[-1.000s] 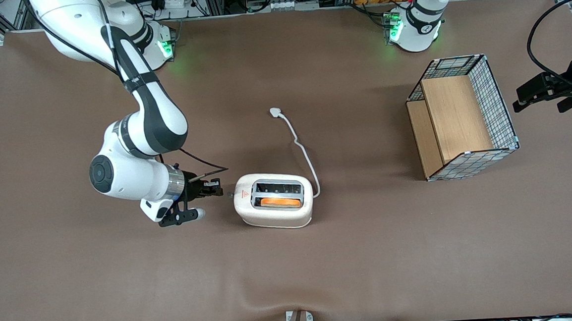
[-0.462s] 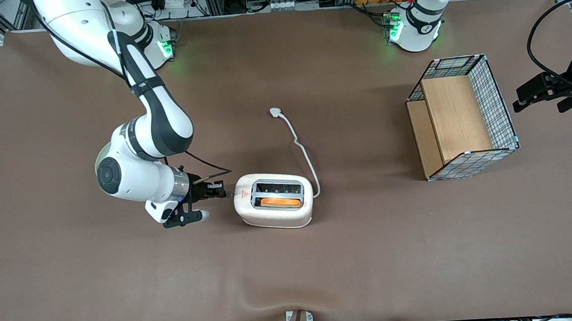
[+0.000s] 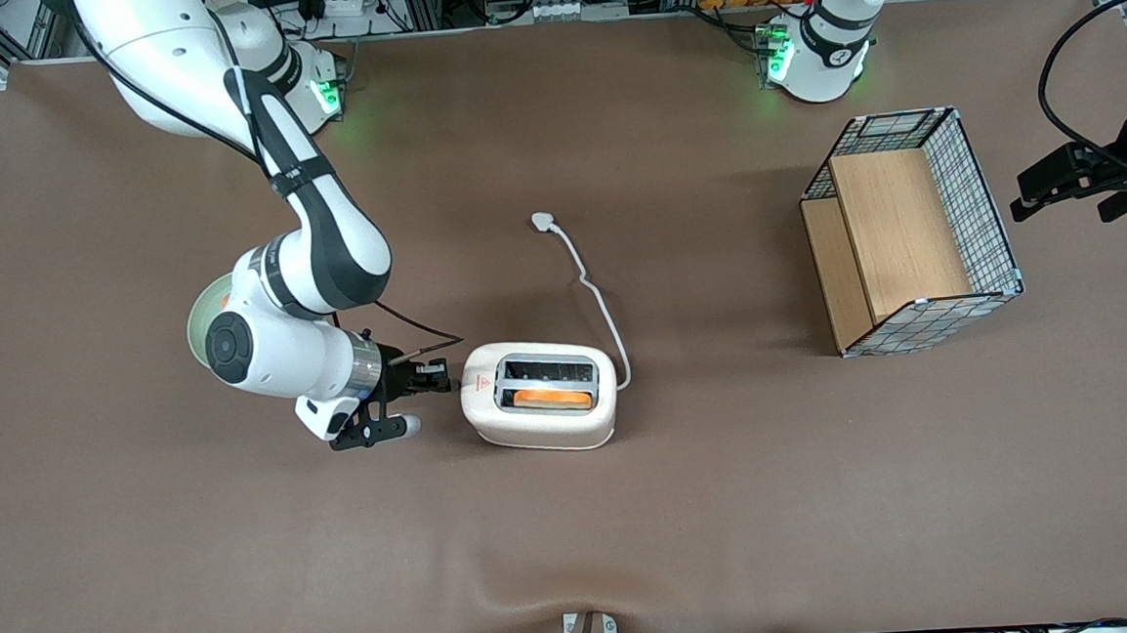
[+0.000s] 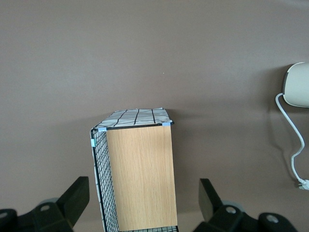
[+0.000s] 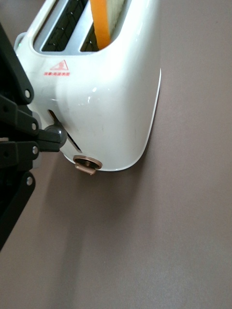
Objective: Press toaster button with right arm
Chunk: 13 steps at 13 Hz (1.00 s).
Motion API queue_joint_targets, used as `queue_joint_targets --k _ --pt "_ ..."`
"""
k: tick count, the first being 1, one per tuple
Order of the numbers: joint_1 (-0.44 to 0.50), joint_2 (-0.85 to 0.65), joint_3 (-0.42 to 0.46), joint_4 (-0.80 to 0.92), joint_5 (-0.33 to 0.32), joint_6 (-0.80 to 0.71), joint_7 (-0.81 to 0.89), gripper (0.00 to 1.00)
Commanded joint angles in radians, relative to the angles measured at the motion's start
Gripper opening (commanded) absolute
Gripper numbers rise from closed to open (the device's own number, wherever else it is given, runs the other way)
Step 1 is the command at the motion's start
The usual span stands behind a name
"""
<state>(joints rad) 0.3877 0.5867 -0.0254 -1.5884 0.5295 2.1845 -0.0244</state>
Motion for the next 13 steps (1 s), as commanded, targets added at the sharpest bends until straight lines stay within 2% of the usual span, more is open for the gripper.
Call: queue_joint_targets --k 1,13 --pt "0.008 0.031 -0.007 0.013 0.018 0.026 -0.017 0.00" --pt "0.031 0.085 -0.007 -0.022 0.020 0.124 -0.014 0.00"
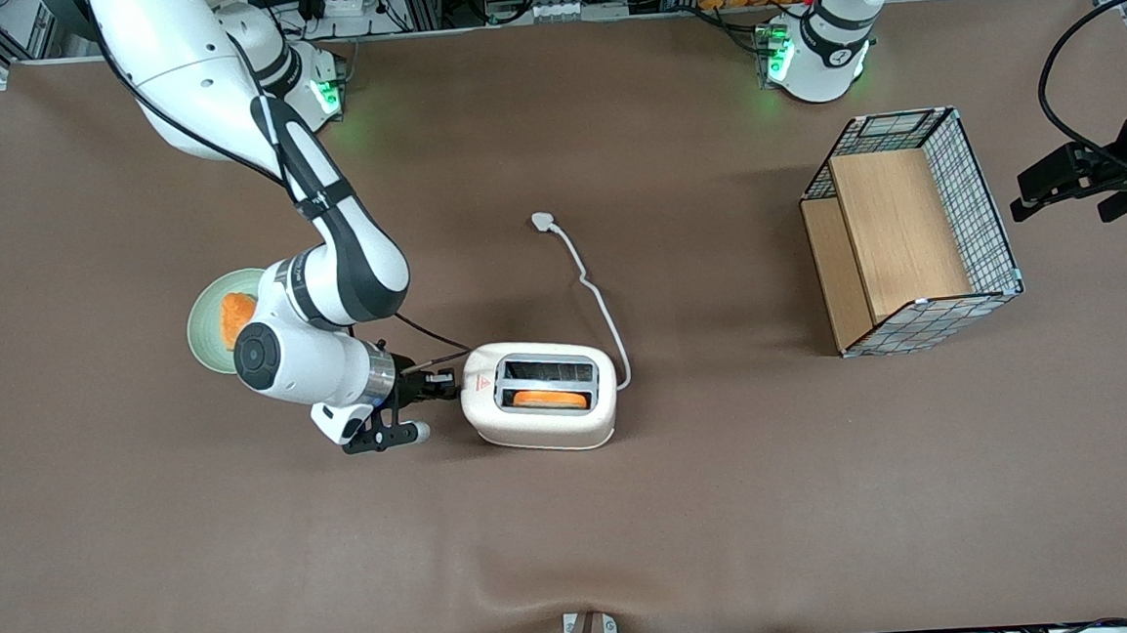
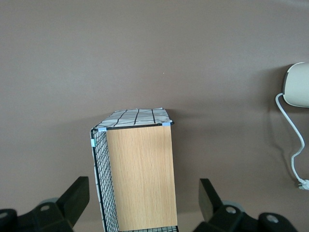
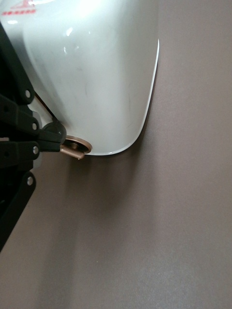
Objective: Press toaster button with right arm
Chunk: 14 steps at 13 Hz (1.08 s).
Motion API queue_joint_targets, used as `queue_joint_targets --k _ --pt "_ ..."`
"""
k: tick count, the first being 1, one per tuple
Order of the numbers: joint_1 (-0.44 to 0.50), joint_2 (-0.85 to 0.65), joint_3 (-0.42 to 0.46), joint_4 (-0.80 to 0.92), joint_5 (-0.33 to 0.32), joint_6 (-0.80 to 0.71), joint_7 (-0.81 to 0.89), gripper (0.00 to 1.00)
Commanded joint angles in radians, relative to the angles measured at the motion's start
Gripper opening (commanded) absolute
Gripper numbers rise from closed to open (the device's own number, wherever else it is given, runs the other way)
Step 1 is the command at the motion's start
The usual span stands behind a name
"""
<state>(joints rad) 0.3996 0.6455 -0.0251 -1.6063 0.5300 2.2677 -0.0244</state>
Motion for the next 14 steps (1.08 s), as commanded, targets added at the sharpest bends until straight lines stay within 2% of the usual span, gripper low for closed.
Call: queue_joint_targets --k 1,5,8,12,14 --pt "0.025 0.033 -0.007 -0.003 0.021 0.044 -0.014 0.00" --pt "0.019 0.040 -0.006 -0.003 0.033 0.044 -0.012 0.00" --pt "0.010 0.054 -0.007 -0.003 0.166 0.033 -0.014 0.00" --pt "0.002 0.068 -0.006 -0.003 0.224 0.029 -0.014 0.00" --pt "0.002 0.071 -0.007 -0.003 0.232 0.027 -0.014 0.00"
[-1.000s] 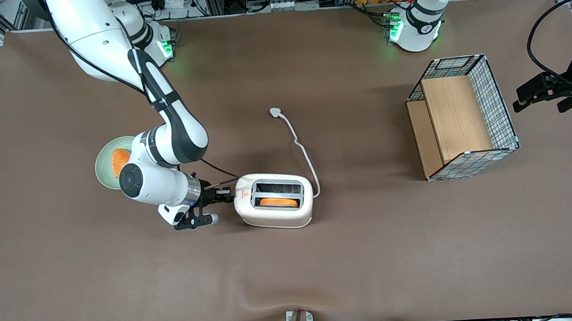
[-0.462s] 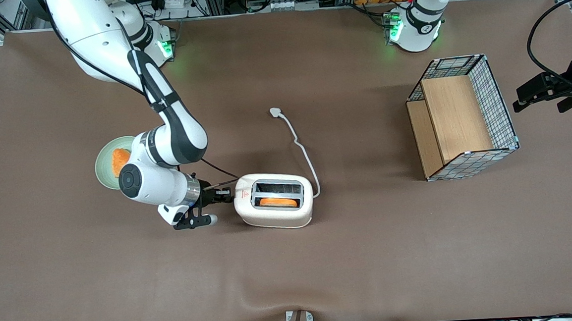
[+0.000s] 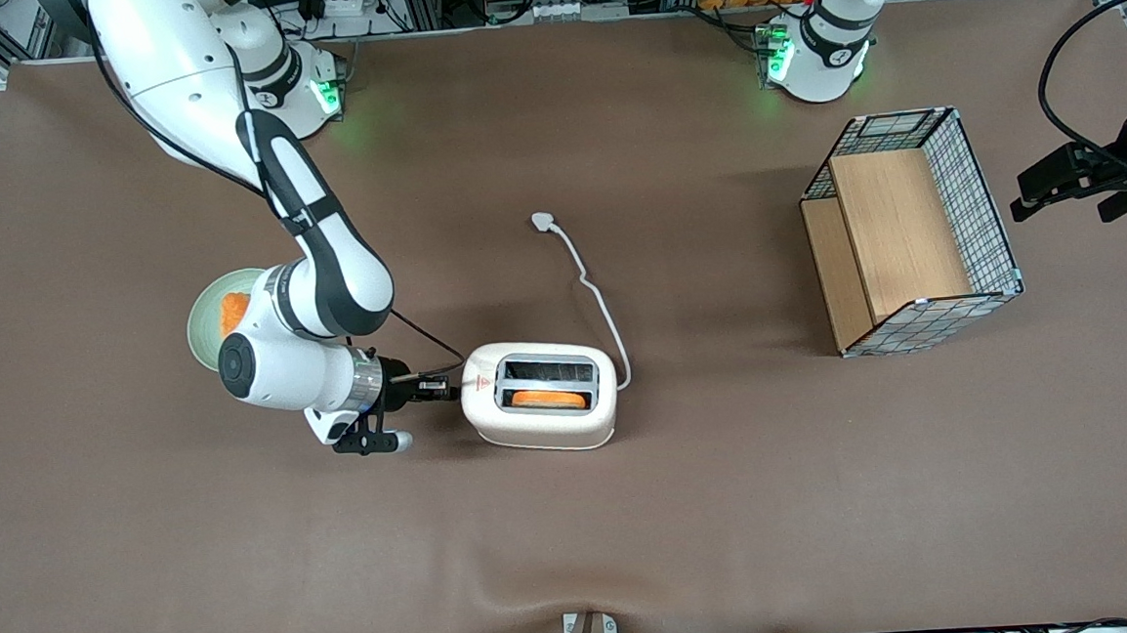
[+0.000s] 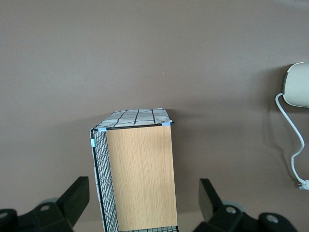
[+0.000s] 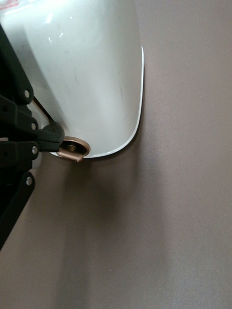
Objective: Press toaster button with right arm
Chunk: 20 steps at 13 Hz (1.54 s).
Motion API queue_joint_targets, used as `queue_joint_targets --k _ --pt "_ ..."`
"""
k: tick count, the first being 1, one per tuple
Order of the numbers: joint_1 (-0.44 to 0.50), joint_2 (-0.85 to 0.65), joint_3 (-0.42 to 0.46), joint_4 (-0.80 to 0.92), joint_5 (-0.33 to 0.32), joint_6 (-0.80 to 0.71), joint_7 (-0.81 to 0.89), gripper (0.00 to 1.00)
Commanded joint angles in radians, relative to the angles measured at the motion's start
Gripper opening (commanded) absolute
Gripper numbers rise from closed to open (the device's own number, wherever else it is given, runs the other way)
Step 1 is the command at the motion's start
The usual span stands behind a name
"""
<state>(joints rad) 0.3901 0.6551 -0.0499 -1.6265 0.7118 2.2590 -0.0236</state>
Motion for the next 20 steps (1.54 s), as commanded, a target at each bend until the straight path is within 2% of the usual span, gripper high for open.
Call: queue_joint_targets --k 1,3,8,10,11,14,20 --pt "0.012 0.057 0.018 0.022 0.049 0.028 -0.016 0.00" --pt "0.000 0.037 0.012 0.039 0.035 -0.010 -0.016 0.00" --pt "-0.121 -0.052 0.008 0.105 -0.014 -0.228 -0.016 0.01" --pt "-0.163 -0.101 0.008 0.103 -0.060 -0.283 -0.018 0.83" --pt "-0.183 -0.129 0.008 0.100 -0.081 -0.308 -0.019 1.00" --pt "-0.261 -0.222 0.008 0.099 -0.200 -0.426 -0.019 1.00" --pt "-0.372 -0.437 0.008 0.076 -0.518 -0.576 -0.079 1.00"
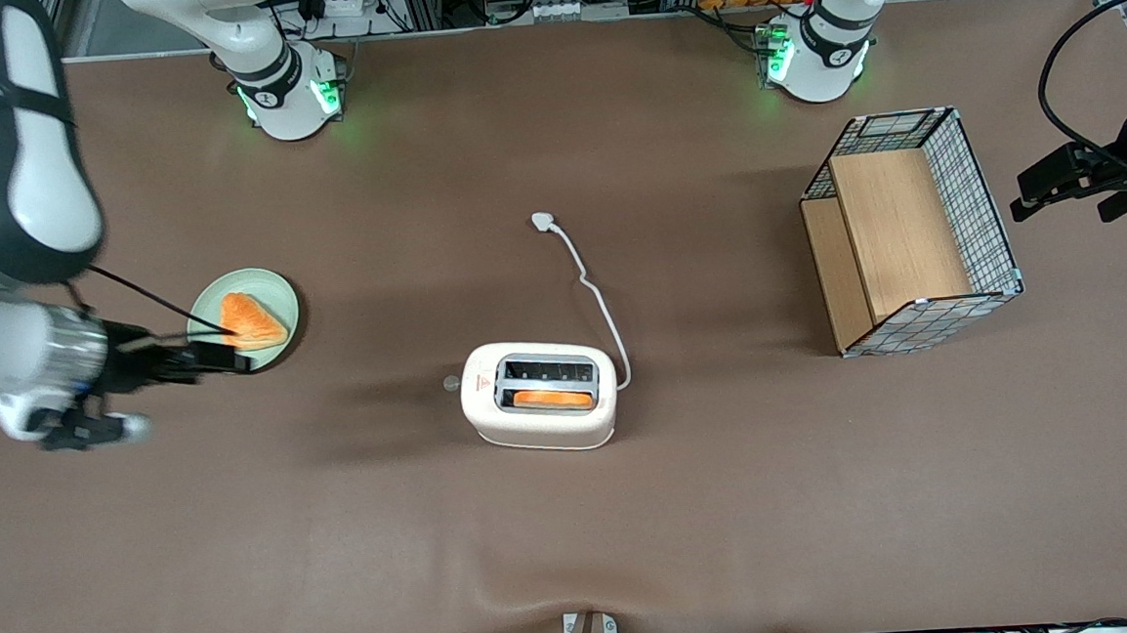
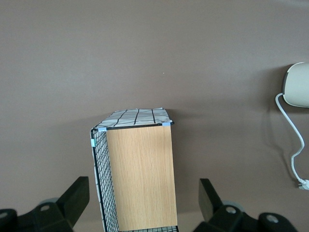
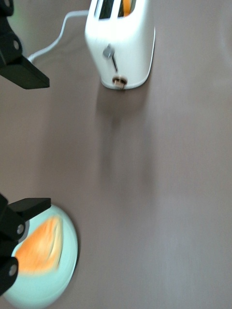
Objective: Press toaster button with right arm
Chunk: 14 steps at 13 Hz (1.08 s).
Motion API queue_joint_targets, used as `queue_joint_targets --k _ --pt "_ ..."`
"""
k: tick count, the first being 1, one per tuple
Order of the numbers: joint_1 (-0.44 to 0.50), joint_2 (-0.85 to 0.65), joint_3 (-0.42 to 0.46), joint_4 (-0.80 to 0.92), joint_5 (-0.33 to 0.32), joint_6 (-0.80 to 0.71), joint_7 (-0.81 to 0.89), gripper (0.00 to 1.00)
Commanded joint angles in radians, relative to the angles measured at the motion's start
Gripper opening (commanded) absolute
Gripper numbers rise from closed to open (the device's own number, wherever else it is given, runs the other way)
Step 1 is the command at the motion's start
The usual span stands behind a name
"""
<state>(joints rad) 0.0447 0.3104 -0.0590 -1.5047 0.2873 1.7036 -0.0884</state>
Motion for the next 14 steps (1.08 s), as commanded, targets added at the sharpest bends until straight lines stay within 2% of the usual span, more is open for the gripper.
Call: queue_joint_targets --k 1,2,7,10,12,14 --pt "-0.028 -0.129 0.019 -0.048 -0.175 -0.025 -0.014 1.00" --pt "-0.032 -0.170 0.018 -0.057 -0.206 -0.051 -0.014 1.00" --pt "-0.048 -0.358 0.016 -0.137 -0.261 -0.168 0.001 1.00" --pt "-0.052 -0.370 -0.016 -0.118 -0.267 -0.240 0.010 1.00" --pt "-0.048 -0.366 -0.012 -0.077 -0.267 -0.301 0.109 1.00" --pt "-0.045 -0.359 -0.008 -0.052 -0.296 -0.303 0.125 1.00"
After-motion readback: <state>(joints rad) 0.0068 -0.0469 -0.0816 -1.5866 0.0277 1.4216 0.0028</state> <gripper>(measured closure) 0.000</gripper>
